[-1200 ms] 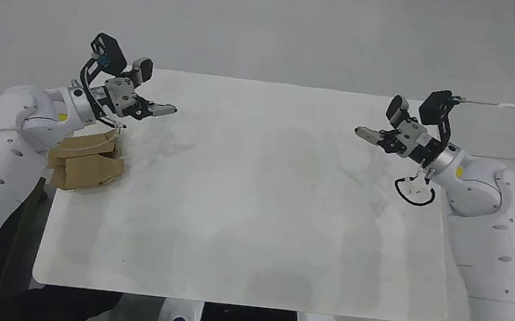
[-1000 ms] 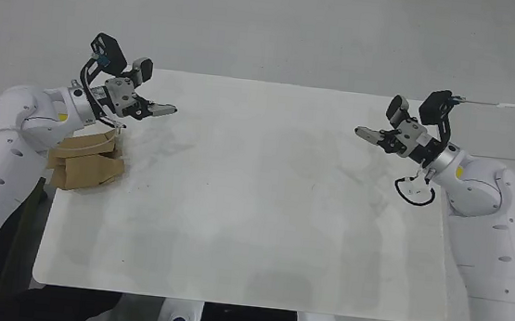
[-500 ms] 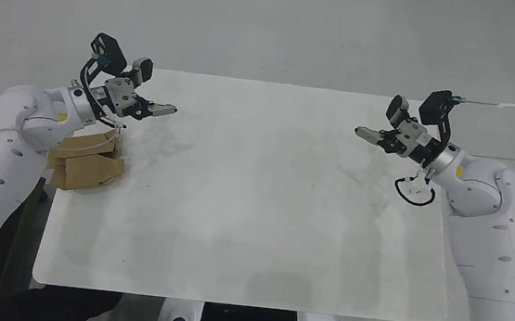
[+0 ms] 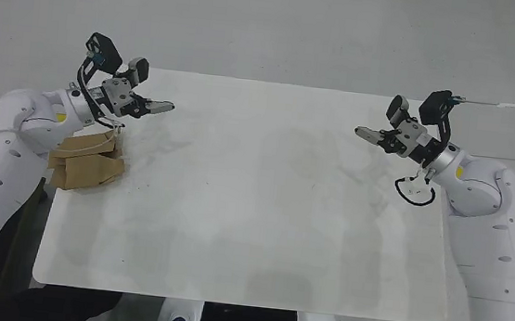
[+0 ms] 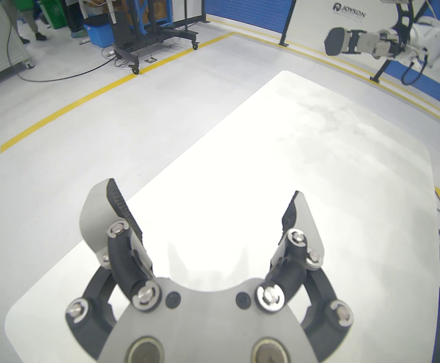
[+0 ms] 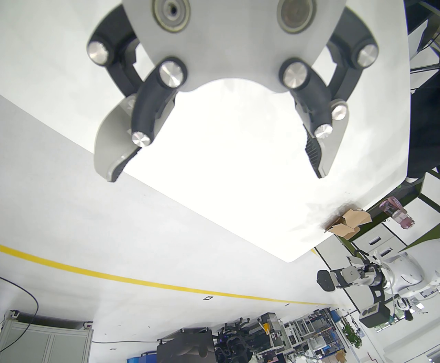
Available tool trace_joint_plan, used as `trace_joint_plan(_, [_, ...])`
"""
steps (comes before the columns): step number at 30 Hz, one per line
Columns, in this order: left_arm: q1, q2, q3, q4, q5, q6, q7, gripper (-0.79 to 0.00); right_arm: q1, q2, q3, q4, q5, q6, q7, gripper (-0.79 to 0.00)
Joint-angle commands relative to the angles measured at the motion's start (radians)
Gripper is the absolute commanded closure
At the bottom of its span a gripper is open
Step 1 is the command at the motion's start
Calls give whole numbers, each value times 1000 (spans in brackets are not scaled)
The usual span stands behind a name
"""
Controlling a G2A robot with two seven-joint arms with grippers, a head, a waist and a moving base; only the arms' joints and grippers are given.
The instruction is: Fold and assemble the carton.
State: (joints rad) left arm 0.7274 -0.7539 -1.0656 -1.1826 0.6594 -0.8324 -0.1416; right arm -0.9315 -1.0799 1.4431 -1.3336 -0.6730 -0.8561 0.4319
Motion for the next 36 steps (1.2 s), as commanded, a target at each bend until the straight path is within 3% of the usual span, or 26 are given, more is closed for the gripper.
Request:
trace_joint_plan(1, [1,-1,-8,13,-80,26,-52,-785,0,0,0,0,0,0,0,-785])
trace_joint_plan(12, [-14,16,-95,107,-636,184,-504,-785,0,0,0,0,0,0,0,-785])
trace_joint_plan(20, [-28,33,-164,199,-838,217,-727,-785,0,0,0,0,0,0,0,-785])
trace_joint_plan(27, [-62,39,-206,308,-933,325,-802,-785,0,0,0,0,0,0,0,-785])
trace_joint_plan(36, [-87,54,-242,450,-877,353,-806,-785,0,0,0,0,0,0,0,-785])
